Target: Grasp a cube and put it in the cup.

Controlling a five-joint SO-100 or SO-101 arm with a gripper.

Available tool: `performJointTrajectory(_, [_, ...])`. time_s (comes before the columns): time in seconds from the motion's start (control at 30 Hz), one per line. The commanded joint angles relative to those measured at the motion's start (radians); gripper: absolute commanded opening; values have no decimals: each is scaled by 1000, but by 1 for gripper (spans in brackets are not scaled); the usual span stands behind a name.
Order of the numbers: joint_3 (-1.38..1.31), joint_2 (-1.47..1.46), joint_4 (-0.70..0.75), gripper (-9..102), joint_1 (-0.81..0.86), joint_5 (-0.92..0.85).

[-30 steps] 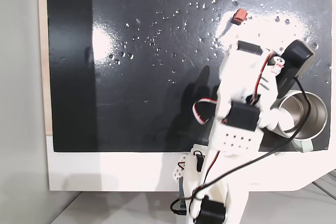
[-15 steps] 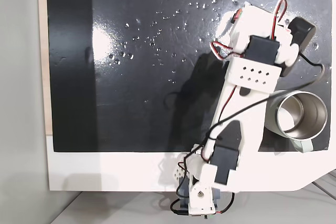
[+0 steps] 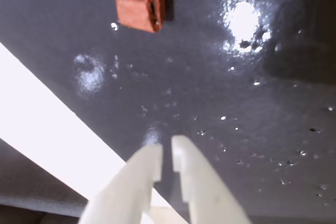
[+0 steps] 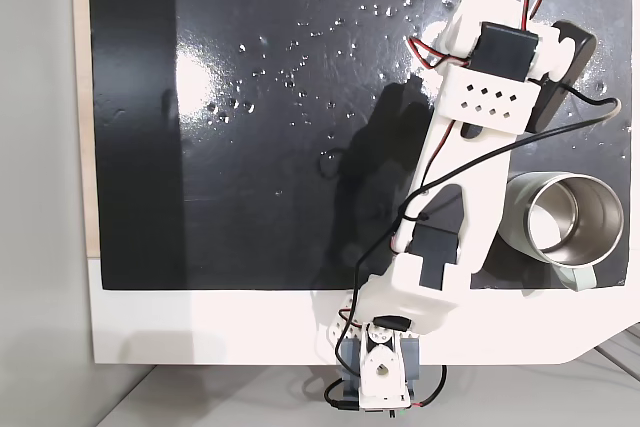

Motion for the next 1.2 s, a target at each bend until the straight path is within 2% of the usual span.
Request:
performJointTrajectory(0.0, [-84, -5, 21, 0, -8, 9])
performJointTrajectory(0.1, [-86, -8, 31, 2, -9, 8])
performJointTrajectory(0.23, [-135, -52, 89, 23, -8, 21])
performJointTrajectory(0.33, [-199, -114, 135, 30, -3, 18])
performJointTrajectory(0.8, [-327, -264, 152, 31, 28, -11])
performJointTrajectory(0.9, [-431, -351, 181, 31, 34, -12])
performJointTrajectory(1.0, [-644, -492, 252, 31, 34, -17])
performJointTrajectory(1.17, [-715, -569, 250, 31, 34, -31])
